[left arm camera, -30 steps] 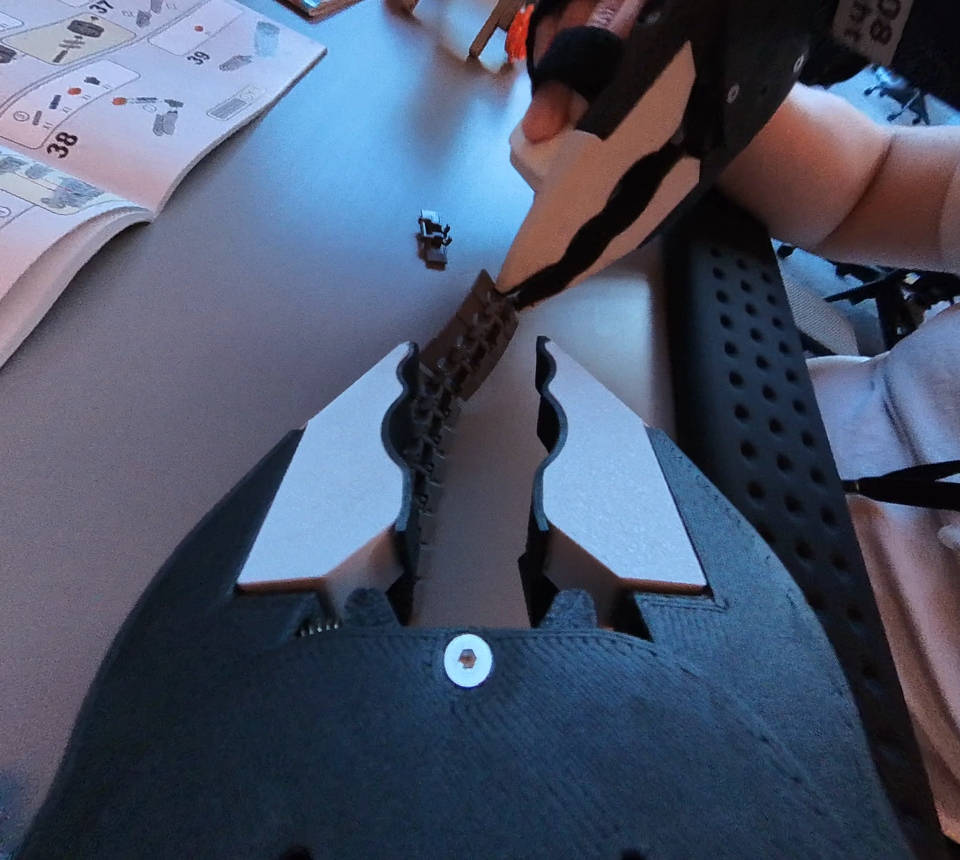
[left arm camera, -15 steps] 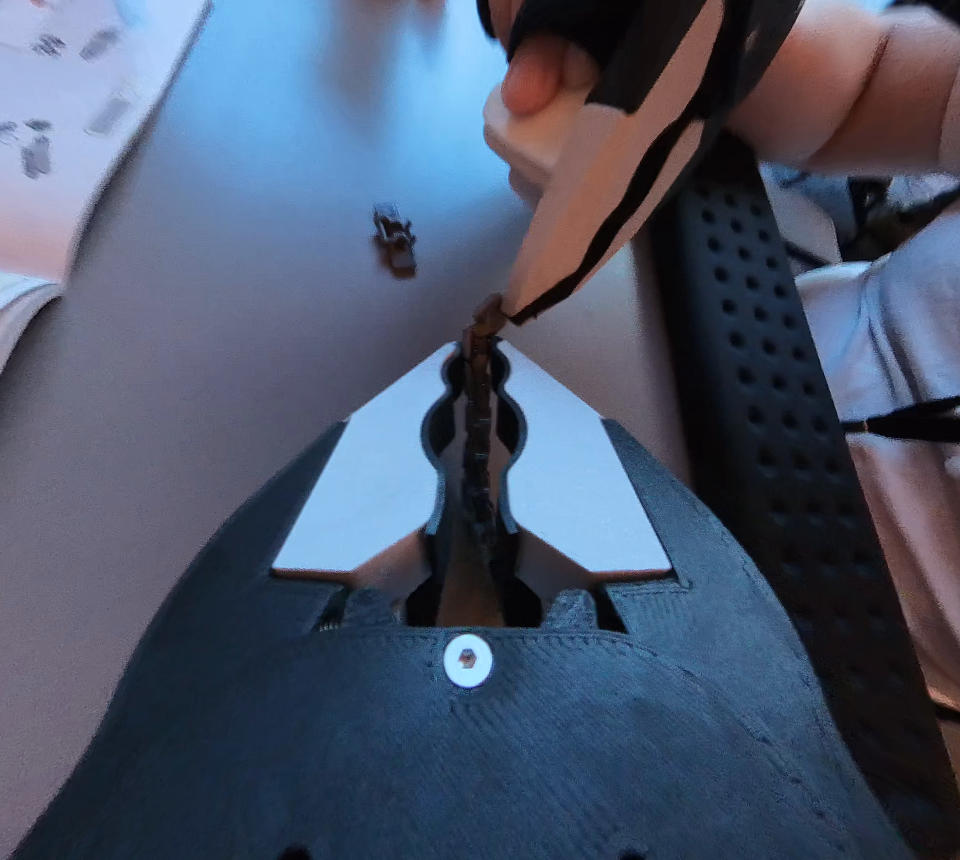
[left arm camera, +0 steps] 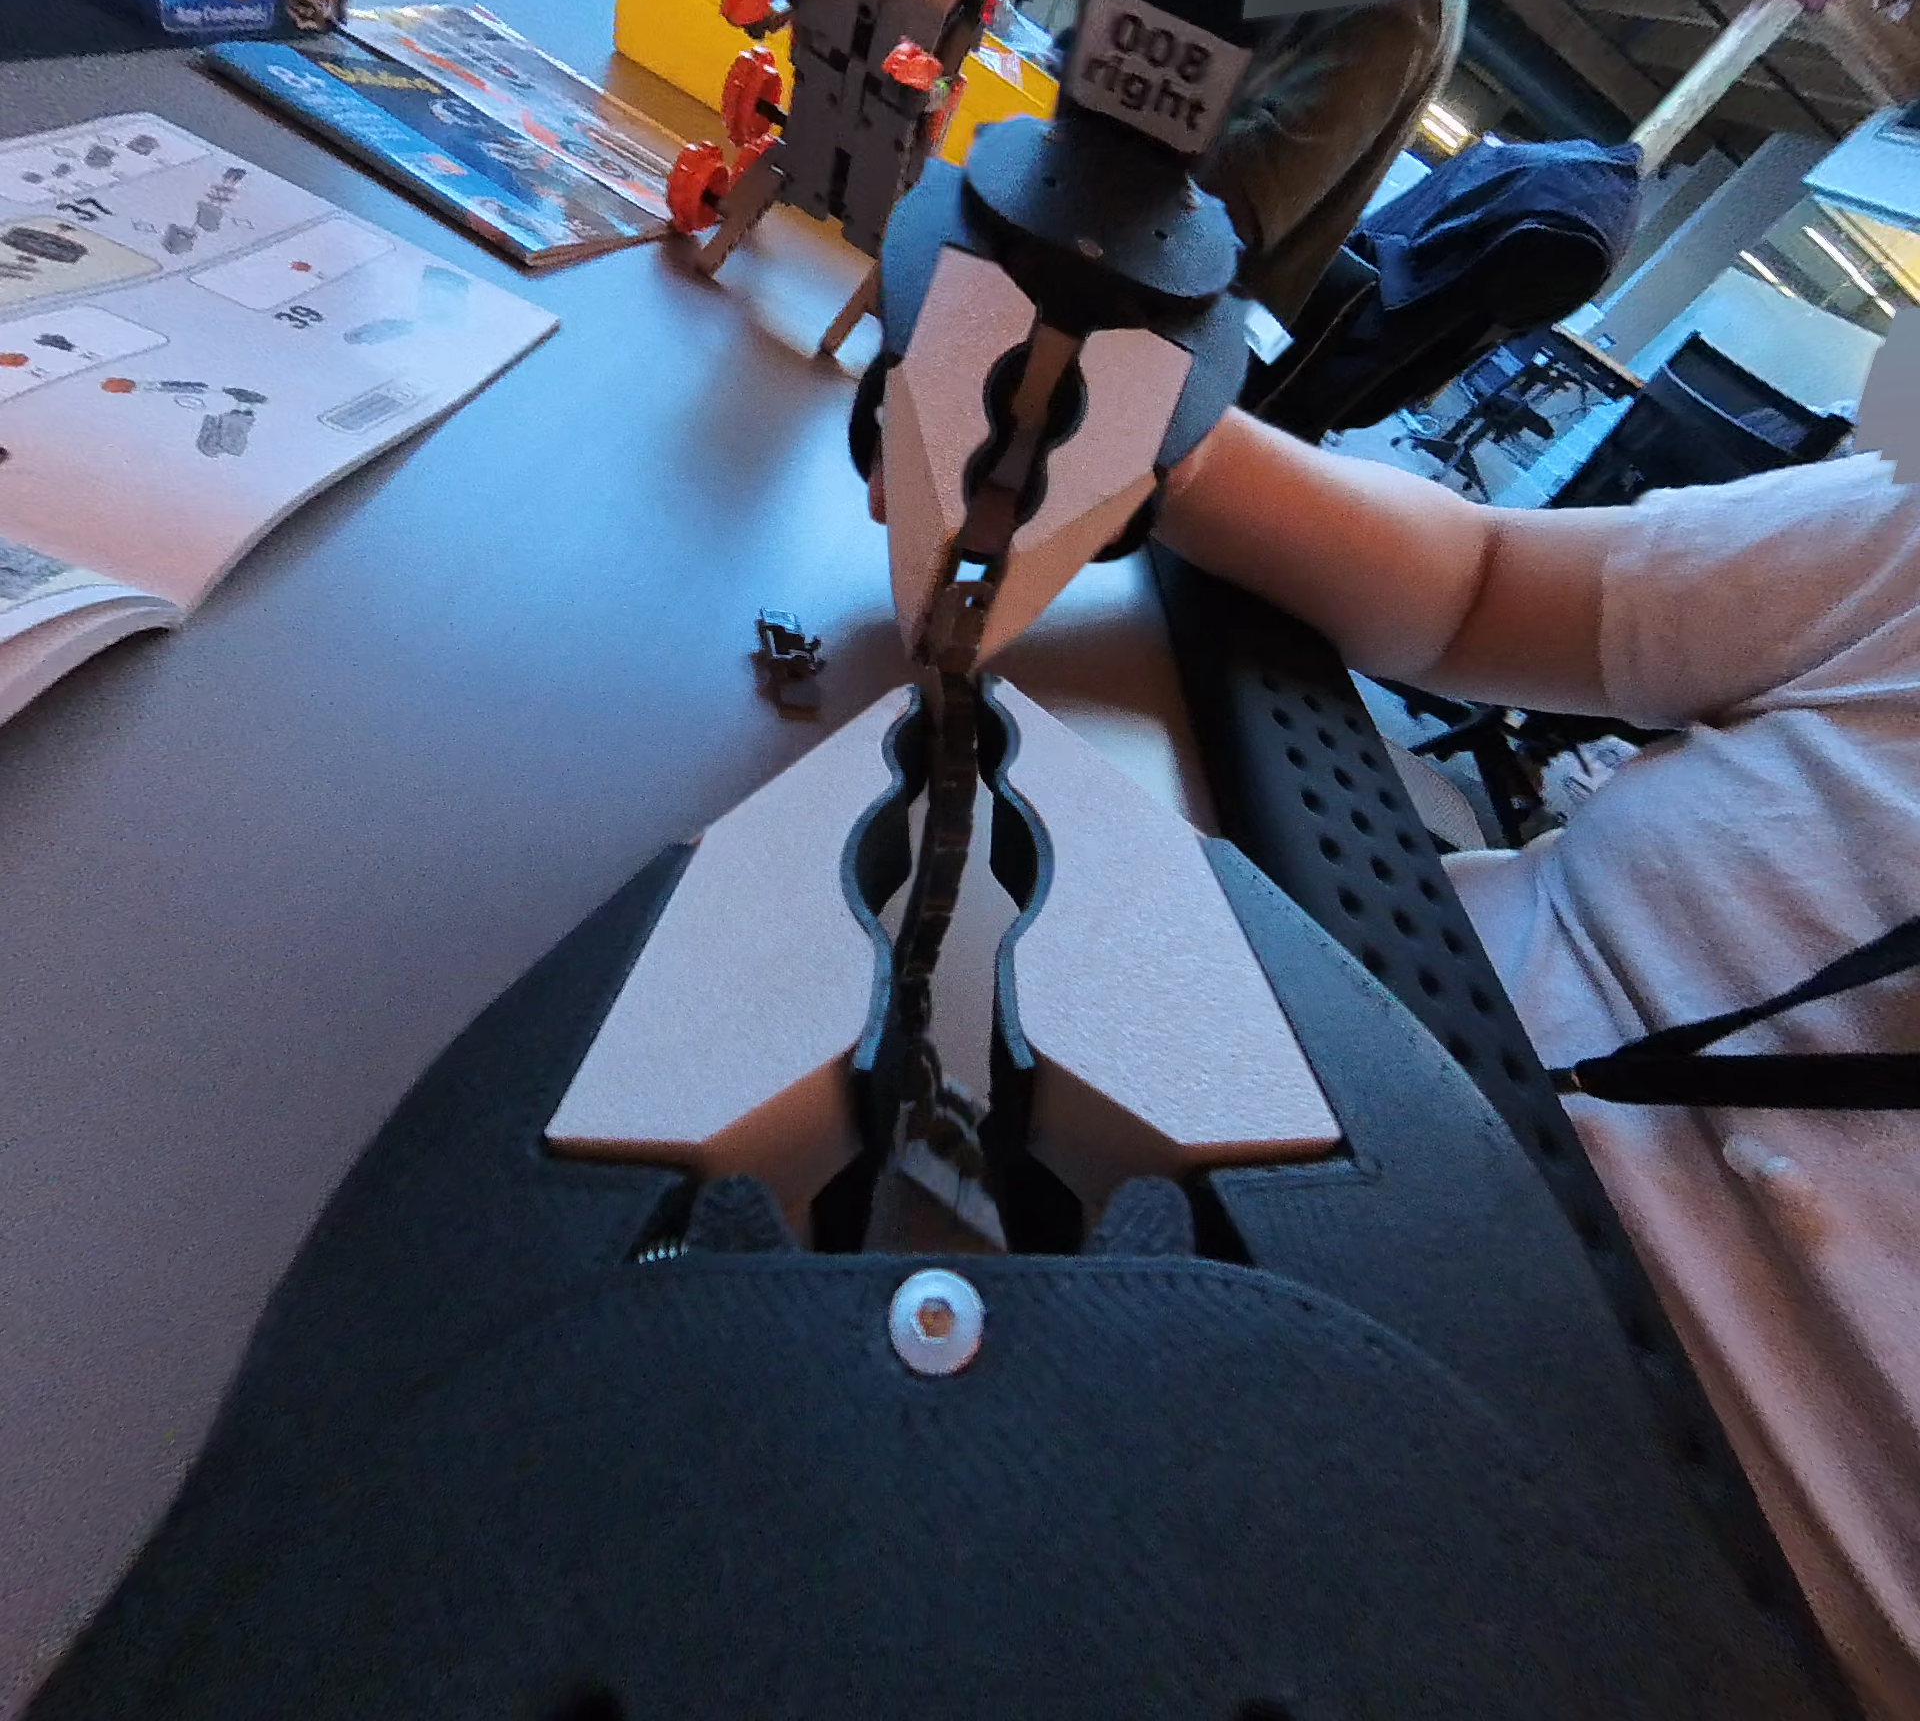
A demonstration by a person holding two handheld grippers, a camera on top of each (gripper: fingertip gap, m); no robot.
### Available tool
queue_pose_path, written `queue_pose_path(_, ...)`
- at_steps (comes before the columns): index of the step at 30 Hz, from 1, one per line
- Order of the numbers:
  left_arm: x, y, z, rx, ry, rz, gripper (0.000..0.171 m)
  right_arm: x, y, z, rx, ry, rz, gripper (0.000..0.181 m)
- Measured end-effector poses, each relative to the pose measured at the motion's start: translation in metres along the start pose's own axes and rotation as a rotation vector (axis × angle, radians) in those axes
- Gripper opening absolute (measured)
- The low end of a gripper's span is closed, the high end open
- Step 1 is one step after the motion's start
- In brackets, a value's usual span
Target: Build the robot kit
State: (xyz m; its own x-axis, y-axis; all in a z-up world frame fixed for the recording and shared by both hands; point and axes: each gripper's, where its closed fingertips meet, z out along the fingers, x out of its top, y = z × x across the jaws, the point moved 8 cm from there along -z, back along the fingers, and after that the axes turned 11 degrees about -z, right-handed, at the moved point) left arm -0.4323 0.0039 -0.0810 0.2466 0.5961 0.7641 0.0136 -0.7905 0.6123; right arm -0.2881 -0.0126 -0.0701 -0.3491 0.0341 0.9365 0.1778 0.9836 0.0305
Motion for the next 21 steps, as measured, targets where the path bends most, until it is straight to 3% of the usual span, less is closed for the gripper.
queue_pose_path(2,-0.002,0.001,0.0,-0.032,-0.034,-0.006,0.008,-0.001,0.0,0.0,0.059,0.011,0.055,0.001)
queue_pose_path(4,-0.001,0.001,0.0,-0.035,-0.031,-0.013,0.022,-0.005,0.0,0.0,0.071,-0.046,0.035,0.001)
queue_pose_path(11,-0.003,-0.002,0.003,0.016,-0.058,-0.01,0.009,-0.008,-0.001,0.003,0.082,-0.076,0.02,0.002)
queue_pose_path(21,-0.004,-0.004,0.005,0.062,-0.078,-0.016,0.007,-0.012,0.003,0.006,0.079,-0.081,0.025,0.002)
